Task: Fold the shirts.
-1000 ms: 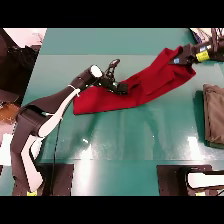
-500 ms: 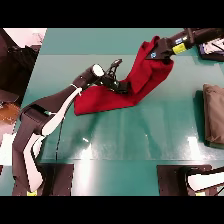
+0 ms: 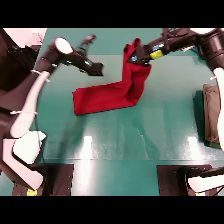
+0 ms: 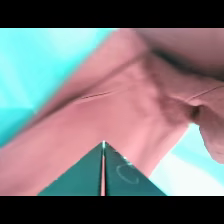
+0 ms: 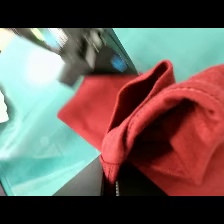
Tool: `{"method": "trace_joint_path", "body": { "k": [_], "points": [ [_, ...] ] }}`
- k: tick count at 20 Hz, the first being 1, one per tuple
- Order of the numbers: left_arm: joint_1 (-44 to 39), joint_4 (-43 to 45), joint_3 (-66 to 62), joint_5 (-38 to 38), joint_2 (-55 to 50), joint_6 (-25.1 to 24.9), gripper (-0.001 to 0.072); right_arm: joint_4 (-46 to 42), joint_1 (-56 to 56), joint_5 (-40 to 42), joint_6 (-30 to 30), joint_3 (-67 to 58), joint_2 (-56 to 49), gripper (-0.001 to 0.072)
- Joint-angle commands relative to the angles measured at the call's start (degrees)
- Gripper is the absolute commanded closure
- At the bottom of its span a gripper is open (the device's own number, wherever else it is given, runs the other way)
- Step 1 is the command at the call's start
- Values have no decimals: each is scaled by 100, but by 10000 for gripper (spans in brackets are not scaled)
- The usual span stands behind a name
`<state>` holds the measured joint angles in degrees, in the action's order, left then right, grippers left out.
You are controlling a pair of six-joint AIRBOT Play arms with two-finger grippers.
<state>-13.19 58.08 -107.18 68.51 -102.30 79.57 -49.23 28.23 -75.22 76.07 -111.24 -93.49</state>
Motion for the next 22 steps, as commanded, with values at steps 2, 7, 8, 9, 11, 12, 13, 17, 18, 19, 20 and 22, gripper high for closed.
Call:
{"method": "trace_joint_path", "body": {
  "k": [2,7,8,9,11,12,13,17,18,19,20,22],
  "points": [
    [1071,372,-7,551,940,-68,685,20,1058,1370,-374,195,-387,693],
    [1792,365,-7,656,1580,-52,684,17,2452,2538,-824,-319,-1707,256],
    [1834,365,-7,708,1635,-52,684,-28,2621,2485,-824,-634,-1950,230],
    [1869,361,-7,776,1661,-52,685,-44,2686,2417,-824,-824,-2046,230],
    [1869,365,-7,935,1668,-57,684,-59,2538,2223,-824,-721,-1869,230],
    [1869,365,-7,1001,1668,-57,684,-175,2330,2055,-822,-437,-1624,231],
    [1869,361,-7,1047,1668,-55,684,-389,2055,1788,-820,-151,-1377,231],
    [1851,271,24,1051,1665,-52,684,-975,588,664,-796,807,-695,221],
    [1851,223,37,1043,1665,-52,684,-911,201,505,-737,1014,-627,141],
    [1851,212,42,1036,1665,-52,684,-868,-214,387,-450,1189,-619,-8],
    [1851,197,42,1036,1665,-52,684,-874,-527,330,-219,1344,-621,-8],
    [1851,168,42,1034,1665,-52,684,-566,-1115,326,-140,1709,-632,0]
  ]
}}
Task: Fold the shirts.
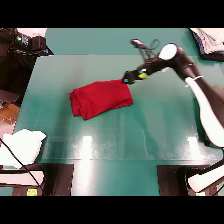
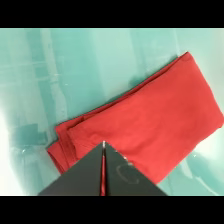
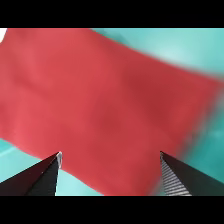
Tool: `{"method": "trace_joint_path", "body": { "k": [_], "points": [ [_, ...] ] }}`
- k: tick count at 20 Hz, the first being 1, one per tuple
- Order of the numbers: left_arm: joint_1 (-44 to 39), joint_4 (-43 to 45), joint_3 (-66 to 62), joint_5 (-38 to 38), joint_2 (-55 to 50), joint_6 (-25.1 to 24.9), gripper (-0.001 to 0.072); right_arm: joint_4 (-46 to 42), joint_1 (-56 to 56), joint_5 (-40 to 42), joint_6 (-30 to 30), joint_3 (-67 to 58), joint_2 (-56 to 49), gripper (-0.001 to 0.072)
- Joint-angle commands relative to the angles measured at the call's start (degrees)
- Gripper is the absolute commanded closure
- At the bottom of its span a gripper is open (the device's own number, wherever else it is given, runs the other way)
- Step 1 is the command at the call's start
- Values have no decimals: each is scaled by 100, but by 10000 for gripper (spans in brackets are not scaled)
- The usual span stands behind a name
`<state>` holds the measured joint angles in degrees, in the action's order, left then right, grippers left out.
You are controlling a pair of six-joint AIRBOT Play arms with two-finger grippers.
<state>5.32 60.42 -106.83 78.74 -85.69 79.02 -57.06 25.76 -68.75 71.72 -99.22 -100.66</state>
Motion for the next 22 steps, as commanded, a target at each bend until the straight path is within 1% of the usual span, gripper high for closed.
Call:
{"method": "trace_joint_path", "body": {
  "k": [1,4,6,12,17,18,19,20,21,22],
  "points": [
    [0,-66,7,0,4,0,684,531,-1102,-369,293,627,13,3],
    [0,-92,7,-90,2,2,684,1360,-1451,-752,291,603,-472,4],
    [0,-109,7,-133,-2,2,684,1611,-1397,-994,297,328,-896,6],
    [0,-129,7,-140,-2,0,684,1707,-699,-1211,507,-791,-1969,6],
    [0,-131,7,-138,0,0,685,1716,-118,-1217,629,-1397,-2546,7],
    [0,-131,7,-133,-2,0,684,1707,-31,-1108,625,-1403,-2555,59],
    [0,-131,7,-136,-2,0,684,1716,39,-931,623,-1405,-2551,137],
    [0,-153,7,-136,-2,0,684,1749,96,-798,623,-1405,-2546,260],
    [0,-208,7,-136,-2,0,684,1847,98,-708,616,-1405,-2542,437],
    [0,-243,7,-131,0,2,684,1926,96,-686,599,-1403,-2524,665]
  ]
}}
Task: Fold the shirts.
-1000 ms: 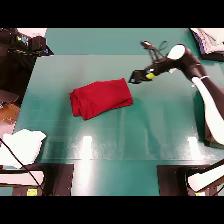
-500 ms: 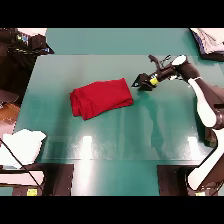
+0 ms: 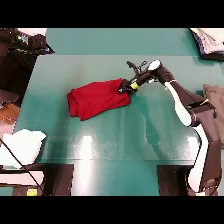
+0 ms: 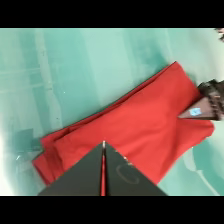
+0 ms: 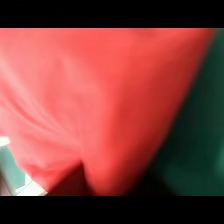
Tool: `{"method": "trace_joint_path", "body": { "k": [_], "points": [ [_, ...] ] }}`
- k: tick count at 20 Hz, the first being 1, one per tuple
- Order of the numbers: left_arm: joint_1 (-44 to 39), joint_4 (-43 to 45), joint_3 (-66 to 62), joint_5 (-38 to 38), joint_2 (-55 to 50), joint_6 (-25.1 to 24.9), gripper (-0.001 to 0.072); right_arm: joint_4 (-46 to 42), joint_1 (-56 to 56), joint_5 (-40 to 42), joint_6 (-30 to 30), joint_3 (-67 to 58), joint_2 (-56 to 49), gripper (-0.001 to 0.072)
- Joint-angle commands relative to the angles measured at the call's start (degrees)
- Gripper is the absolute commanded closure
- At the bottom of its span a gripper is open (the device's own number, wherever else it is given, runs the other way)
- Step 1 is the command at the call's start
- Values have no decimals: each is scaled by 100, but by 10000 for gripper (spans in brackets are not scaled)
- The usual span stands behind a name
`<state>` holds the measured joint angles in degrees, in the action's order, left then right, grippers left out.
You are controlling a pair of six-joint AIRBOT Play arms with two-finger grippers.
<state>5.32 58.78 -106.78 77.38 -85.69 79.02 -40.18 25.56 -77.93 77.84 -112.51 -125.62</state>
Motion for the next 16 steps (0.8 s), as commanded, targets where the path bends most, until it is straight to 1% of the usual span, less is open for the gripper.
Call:
{"method": "trace_joint_path", "body": {
  "k": [1,3,5,6,9,12,16],
  "points": [
    [0,-81,2,20,-2,4,685,313,98,223,-83,-74,17,692],
    [-59,-90,9,22,-2,7,685,234,39,122,-98,-72,247,695],
    [-295,-90,9,55,-2,2,685,-9,-98,103,-92,-61,675,695],
    [-481,-87,9,52,-2,-13,685,-247,-208,149,-59,-61,964,695],
    [-1073,-87,7,17,-2,-264,685,-1237,-697,177,380,-59,1805,695],
    [-1545,-87,9,-11,-2,-299,685,-2055,-1519,-61,748,-59,2612,695],
    [-1880,-87,7,-151,-2,-297,684,-2448,-2970,-111,1235,-57,3364,696]
  ]
}}
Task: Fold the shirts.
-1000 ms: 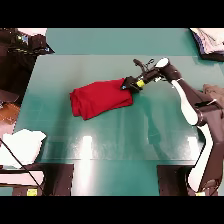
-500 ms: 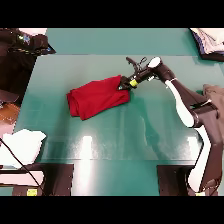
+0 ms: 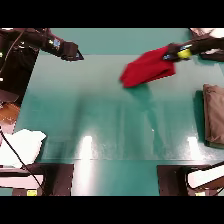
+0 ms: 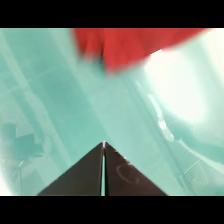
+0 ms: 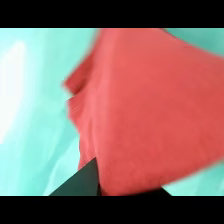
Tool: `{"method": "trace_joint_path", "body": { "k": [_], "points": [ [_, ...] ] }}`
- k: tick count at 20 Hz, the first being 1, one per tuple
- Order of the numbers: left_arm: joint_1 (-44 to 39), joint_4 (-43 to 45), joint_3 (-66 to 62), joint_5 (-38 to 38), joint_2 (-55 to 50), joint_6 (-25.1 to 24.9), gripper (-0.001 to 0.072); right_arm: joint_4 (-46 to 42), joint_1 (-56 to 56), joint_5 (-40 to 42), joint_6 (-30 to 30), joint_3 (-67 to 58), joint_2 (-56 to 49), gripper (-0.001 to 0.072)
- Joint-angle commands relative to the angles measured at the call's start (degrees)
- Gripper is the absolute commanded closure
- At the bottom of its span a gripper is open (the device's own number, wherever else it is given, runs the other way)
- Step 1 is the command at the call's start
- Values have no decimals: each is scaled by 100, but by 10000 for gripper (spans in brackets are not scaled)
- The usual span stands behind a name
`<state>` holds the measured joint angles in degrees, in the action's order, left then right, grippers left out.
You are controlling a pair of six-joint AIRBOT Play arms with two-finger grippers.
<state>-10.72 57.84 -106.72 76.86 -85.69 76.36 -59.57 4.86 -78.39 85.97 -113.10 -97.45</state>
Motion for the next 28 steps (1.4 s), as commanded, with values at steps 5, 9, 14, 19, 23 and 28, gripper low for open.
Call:
{"method": "trace_joint_path", "body": {
  "k": [5,9,14,19,23,28],
  "points": [
    [-358,2,0,-144,-2,-2,684,-503,-2590,-101,667,0,811,696],
    [-358,0,0,-142,-2,20,684,-501,-3316,-57,662,0,804,696],
    [-358,0,2,-142,0,20,684,-520,-3836,59,654,0,1075,696],
    [-358,2,2,-140,0,15,684,-1300,-4033,-752,658,2,1587,696],
    [-358,2,0,-118,0,13,684,-1532,-4033,-1537,671,2,1840,695],
    [-358,4,0,-76,0,-35,684,-2522,-4033,-2315,916,391,2153,690]
  ]
}}
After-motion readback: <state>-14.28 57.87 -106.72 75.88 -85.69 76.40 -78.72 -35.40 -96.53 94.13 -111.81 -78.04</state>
